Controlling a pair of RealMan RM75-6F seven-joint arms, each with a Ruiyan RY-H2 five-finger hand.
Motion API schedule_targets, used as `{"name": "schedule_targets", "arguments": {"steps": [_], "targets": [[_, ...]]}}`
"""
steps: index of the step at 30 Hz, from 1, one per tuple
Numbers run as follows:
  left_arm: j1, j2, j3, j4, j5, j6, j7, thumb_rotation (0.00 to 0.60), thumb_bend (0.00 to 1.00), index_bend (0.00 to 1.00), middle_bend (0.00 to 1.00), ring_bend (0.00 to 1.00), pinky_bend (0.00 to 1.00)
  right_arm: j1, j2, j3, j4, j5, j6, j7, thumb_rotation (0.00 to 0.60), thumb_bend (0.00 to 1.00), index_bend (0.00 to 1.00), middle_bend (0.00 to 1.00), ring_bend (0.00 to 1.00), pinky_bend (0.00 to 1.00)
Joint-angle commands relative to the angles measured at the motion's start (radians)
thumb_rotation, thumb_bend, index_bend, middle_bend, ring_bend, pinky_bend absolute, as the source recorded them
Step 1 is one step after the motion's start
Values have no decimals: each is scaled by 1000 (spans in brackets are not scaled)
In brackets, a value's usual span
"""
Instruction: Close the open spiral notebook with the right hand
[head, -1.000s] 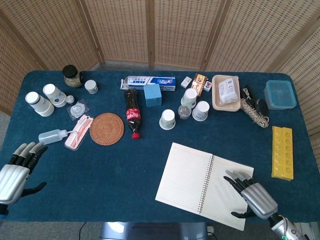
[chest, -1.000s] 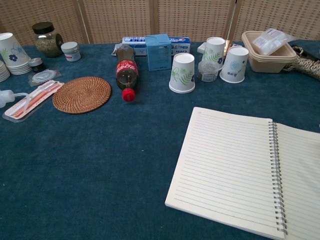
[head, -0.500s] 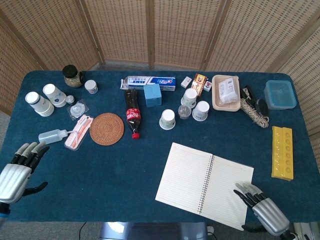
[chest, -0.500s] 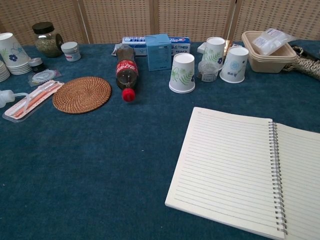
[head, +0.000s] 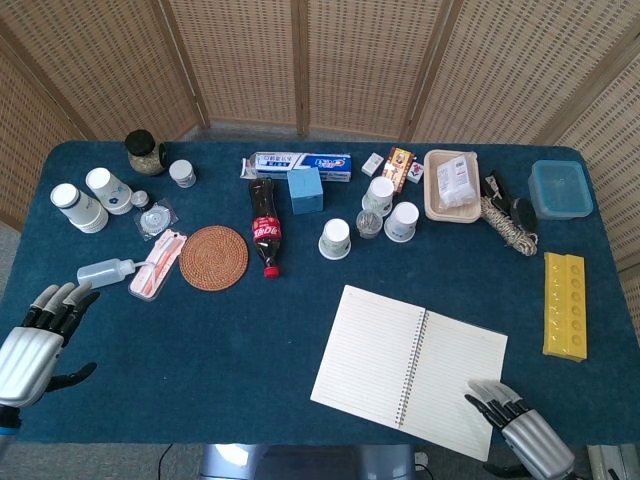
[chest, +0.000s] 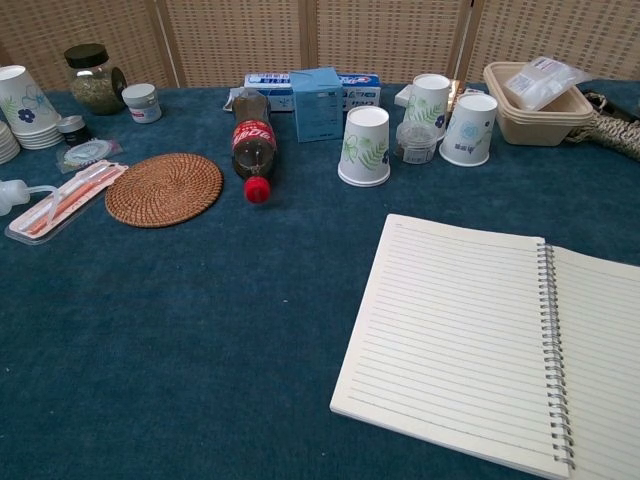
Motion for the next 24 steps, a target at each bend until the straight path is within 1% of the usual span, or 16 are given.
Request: {"name": "schedule_targets", "arguments": {"steps": [1,4,5,10,12,14,16,17,18,21,22,24], "targets": [[0,-1,-1,-1,-1,1,-1,600,65,0,0,0,39,-6,-23,-1,26,-2,10,8,455,157,0,0,0,102],[-1,0,-4,-3,-1,4,0,600,66,0,0,0,39,-8,-44,4,44,0,19,13,459,157,0,0,0,102],[-1,1,-4,-4,-1,5,0,600,66,0,0,0,39,-9,-50,6,49,2,22,15,471,158,0,0,0,102],[0,4,-6,-5,-6,6,-1,600,67,0,0,0,40,-15,-86,12,82,5,42,25,571,182,0,0,0,108],[1,4,-6,-3,-10,6,-6,600,66,0,0,0,40,-17,-95,12,92,7,45,34,593,190,0,0,0,117],[3,4,-7,1,-13,7,-10,600,65,0,0,0,41,-19,-105,12,100,9,50,49,599,220,0,0,0,124],[3,4,-7,4,-17,7,-15,600,65,0,0,0,41,-21,-115,14,110,12,58,64,600,283,10,0,0,138],[3,5,-7,5,-18,7,-17,600,65,0,0,0,41,-22,-119,15,113,13,63,70,600,307,32,0,0,146],[3,6,-7,6,-18,7,-18,600,66,0,0,0,41,-24,-124,17,116,14,73,78,600,341,84,0,0,160],[3,7,-8,6,-16,9,-22,600,66,0,0,0,41,-28,-135,24,122,18,96,91,600,431,269,0,0,207],[3,7,-8,7,-16,9,-23,600,66,0,0,0,40,-29,-137,25,123,19,100,93,600,448,316,0,0,220],[3,6,-8,8,-16,8,-24,600,65,0,0,0,40,-32,-144,32,128,22,118,94,600,475,450,14,1,261]]}}
